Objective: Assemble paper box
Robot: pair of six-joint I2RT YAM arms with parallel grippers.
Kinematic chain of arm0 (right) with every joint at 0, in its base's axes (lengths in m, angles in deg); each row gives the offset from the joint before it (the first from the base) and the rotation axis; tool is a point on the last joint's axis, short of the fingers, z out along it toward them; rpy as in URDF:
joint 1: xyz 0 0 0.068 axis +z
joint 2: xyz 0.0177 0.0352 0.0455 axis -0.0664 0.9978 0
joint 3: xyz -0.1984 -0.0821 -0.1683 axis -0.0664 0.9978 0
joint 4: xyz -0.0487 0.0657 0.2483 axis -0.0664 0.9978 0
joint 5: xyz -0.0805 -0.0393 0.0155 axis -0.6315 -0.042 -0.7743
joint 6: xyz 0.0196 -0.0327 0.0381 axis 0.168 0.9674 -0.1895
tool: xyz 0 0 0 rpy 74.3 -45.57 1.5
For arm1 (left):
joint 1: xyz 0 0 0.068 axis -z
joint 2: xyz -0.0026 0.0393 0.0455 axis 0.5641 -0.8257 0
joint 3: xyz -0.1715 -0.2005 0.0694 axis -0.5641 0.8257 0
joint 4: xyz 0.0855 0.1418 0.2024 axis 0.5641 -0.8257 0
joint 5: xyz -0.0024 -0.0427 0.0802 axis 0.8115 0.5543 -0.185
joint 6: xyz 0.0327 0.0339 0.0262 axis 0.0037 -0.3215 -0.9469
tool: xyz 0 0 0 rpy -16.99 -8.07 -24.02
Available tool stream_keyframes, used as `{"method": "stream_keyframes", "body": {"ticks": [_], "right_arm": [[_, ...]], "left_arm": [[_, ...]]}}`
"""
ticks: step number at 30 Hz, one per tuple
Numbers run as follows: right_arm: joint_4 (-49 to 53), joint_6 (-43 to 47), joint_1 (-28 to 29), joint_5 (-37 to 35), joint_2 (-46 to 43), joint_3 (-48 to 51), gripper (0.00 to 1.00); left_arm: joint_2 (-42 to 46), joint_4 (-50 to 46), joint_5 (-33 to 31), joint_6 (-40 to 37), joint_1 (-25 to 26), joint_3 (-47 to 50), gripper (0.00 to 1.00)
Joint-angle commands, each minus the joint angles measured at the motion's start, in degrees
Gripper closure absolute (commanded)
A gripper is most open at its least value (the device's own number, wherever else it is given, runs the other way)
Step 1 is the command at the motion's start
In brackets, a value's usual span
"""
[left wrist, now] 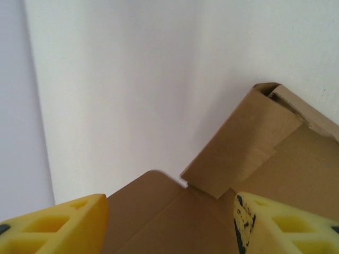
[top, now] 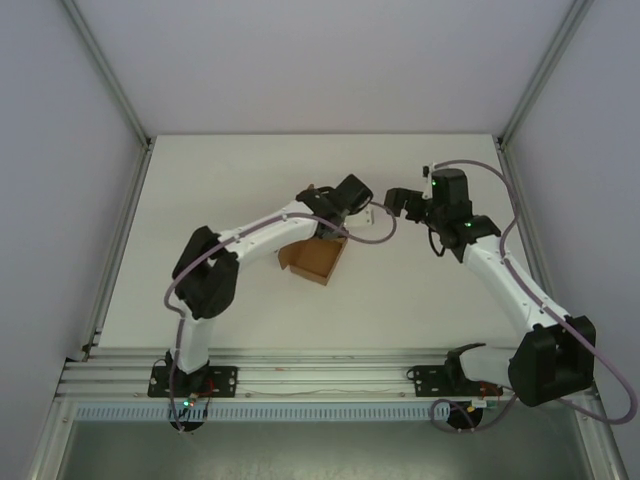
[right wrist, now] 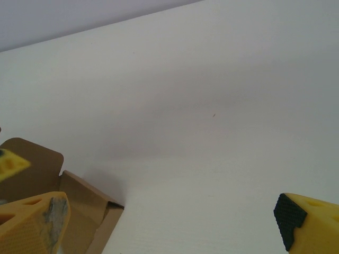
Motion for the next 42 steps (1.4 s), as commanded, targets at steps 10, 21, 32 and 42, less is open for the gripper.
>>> {"method": "stream_keyframes", "body": {"ticks": [10,21,32,42], "right_arm": [[12.92,24.48,-0.34,25.87,24.51,-19.85,0.19],[37.22,40.03,5.84,31.18,52.72,-47.53,0.36],[38.86,40.91,8.45,30.6,59.26,-53.2,0.58],[39.25,41.07,9.07,30.54,62.91,-56.3,0.68]], "left_arm": [[29.71,21.6,1.13,47.69,-12.62,21.49,0.0],[40.81,22.64,7.08,66.28,-20.15,46.35,0.0],[43.21,27.06,11.25,69.34,-23.02,54.82,0.0],[42.86,27.74,12.9,68.9,-23.08,55.7,0.0]]}}
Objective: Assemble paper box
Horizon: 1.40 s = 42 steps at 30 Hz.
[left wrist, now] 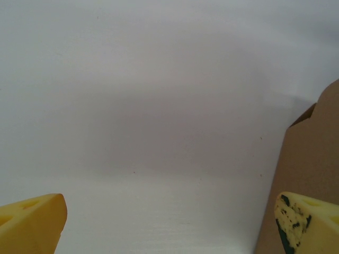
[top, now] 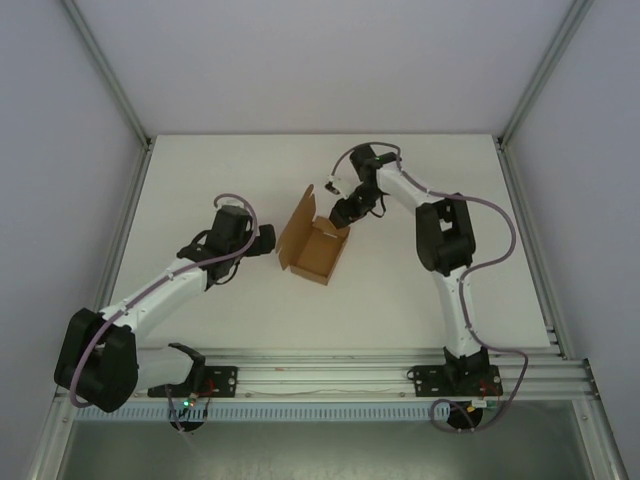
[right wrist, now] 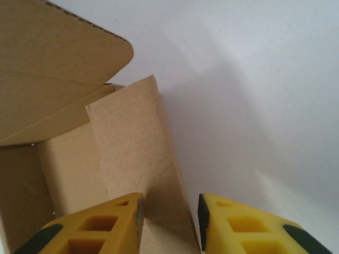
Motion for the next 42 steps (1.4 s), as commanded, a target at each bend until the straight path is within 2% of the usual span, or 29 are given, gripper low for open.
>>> {"method": "stream_keyframes", "body": {"ticks": [1,4,5,16,28,33,35,37,42], "right_arm": [[3.07,2.16,0.8,-0.2,1.17,-1.83,0.68],[3.23,3.13,1.77,-1.28,0.99,-0.67,0.68],[3.15,2.8,1.94,-2.08,1.01,-0.43,0.72],[-2.45,-4.4,3.54,-7.66,1.68,3.31,0.75],[-10.11,-10.13,6.88,-19.38,-1.35,10.63,0.78],[-11.14,-11.79,7.99,-24.27,-1.09,10.51,0.88],[-11.62,-12.71,8.46,-25.71,-1.21,10.7,0.96],[-11.85,-13.69,8.79,-27.52,-1.25,10.87,0.99],[-12.44,-16.63,10.6,-36.68,-1.08,11.78,1.0]], "left_arm": [[-0.16,1.7,0.49,0.78,-0.39,0.71,0.0],[-0.73,2.16,1.1,0.64,-0.42,0.69,0.0],[-1.03,2.26,1.25,0.53,-0.41,0.56,0.0],[-2.35,2.25,1.45,0.0,-0.4,0.32,0.0],[-2.25,3.13,1.45,-1.07,-0.47,0.7,0.0],[-2.25,3.28,1.44,-1.11,-0.48,0.73,0.0],[-2.19,3.39,1.17,-1.14,-0.53,0.89,0.0],[-2.17,3.71,1.02,-1.17,-0.45,1.13,0.0],[-2.47,4.11,0.66,-0.94,-0.47,1.2,0.0]]}}
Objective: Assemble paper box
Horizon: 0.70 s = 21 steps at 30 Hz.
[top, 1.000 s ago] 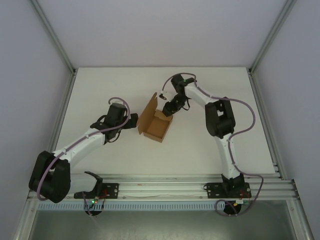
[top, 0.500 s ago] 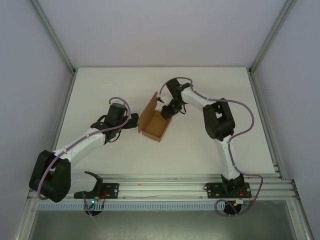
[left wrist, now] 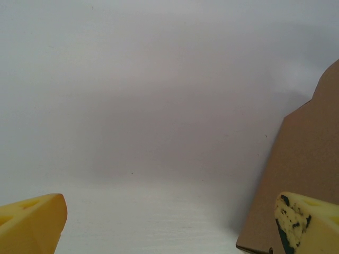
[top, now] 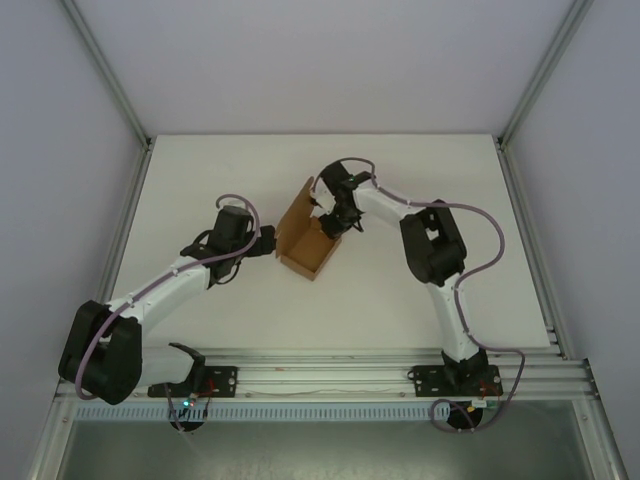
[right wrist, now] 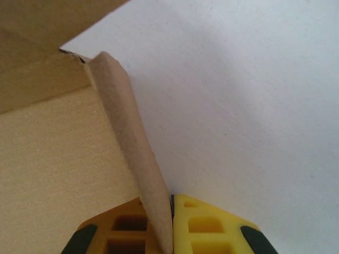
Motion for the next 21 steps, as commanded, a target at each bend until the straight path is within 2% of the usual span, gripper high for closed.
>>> {"method": "stream_keyframes", "body": {"ticks": [1,6,10,13,16,18,19,21], "right_arm": [[-0.45,-4.54,1.48,-14.83,2.25,2.85,1.0],[-1.16,-8.62,4.78,-29.28,2.32,5.08,1.0],[-2.38,-15.86,5.08,-34.65,1.53,7.02,1.0],[0.07,-24.53,5.09,-34.19,0.32,7.45,1.0],[-4.79,-34.24,5.13,-29.24,-4.5,14.88,1.0],[-8.81,-39.82,5.13,-27.95,-7.91,20.18,0.97],[-10.41,-42.26,5.18,-27.77,-9.59,22.57,0.92],[-13.23,-43.21,5.44,-26.57,-12.18,25.63,0.87]], "left_arm": [[-0.15,1.52,-0.4,-0.76,-0.01,0.24,0.0],[0.45,1.65,-1.05,-0.51,-0.01,0.77,0.0],[1.81,1.7,-1.32,-0.45,-0.03,1.39,0.0],[3.07,1.37,-1.78,-0.75,-0.14,1.67,0.0],[4.36,2.08,-1.96,-0.74,-0.32,2.27,0.0],[5.04,3.46,-1.2,-0.56,-0.34,2.97,0.0],[5.39,4.61,0.09,-0.83,-0.37,3.49,0.0],[5.63,6.9,2.8,-1.64,-0.49,4.31,0.0]]}}
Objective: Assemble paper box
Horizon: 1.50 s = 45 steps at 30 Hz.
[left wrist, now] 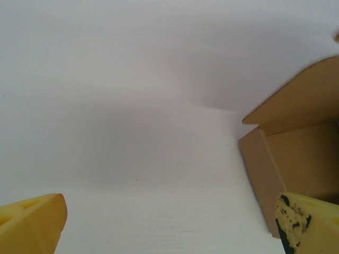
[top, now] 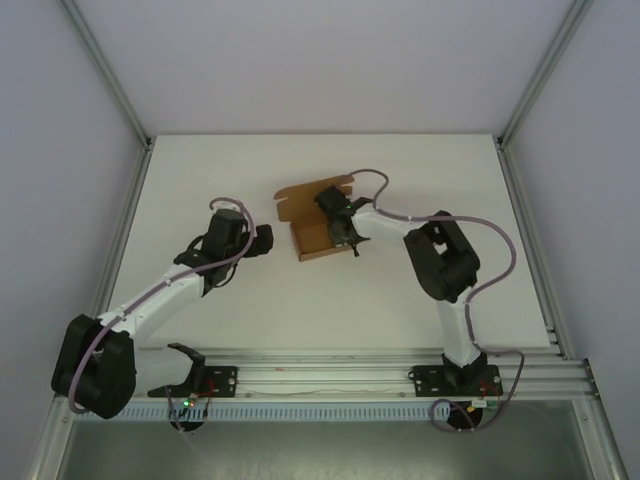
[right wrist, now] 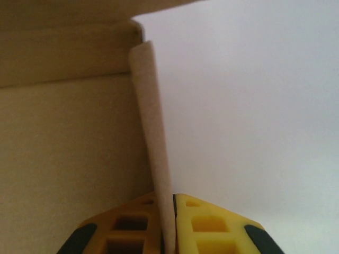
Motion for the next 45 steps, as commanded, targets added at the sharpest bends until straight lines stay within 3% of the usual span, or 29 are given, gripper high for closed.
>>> {"method": "stream_keyframes", "body": {"ticks": [1,4,6,10,20,28,32,38,45], "right_arm": [[-1.98,-8.49,0.12,0.18,-1.99,5.77,0.84],[-3.73,-6.77,0.05,0.69,-4.42,6.19,0.82],[-2.98,-5.94,0.07,0.88,-5.04,4.98,0.72],[-3.86,-5.82,0.07,0.75,-7.04,4.17,0.63],[-12.97,-5.9,-0.02,4.16,-13.69,9.39,0.53],[-10.46,-6.83,-0.02,4.69,-9.7,9.08,0.53],[-16.58,-6.52,0.08,7.64,-10.4,12.59,0.43],[-19.68,-5.29,0.04,7.16,-10.2,14.7,0.45],[-18.47,-5.86,0.1,2.53,-12.91,15.18,0.37]], "left_arm": [[0.79,5.13,4.45,-2.25,-0.05,1.63,0.0],[-0.87,6.39,5.94,-2.47,-0.12,0.4,0.0],[-2.51,6.55,7.0,-1.99,-0.14,-1.03,0.0],[-6.29,9.08,9.52,-1.1,-0.07,-2.68,0.0],[-16.32,15.35,15.22,2.56,-0.06,-5.81,0.02],[-20.89,19.28,18.96,5.16,0.4,-6.74,0.05],[-24.41,16.99,17.85,5.86,1.02,-9.24,0.13],[-29.24,14.63,14.56,6.18,3.55,-13.27,0.37],[-32.17,10.28,11.03,4.79,5.96,-17.1,0.43]]}}
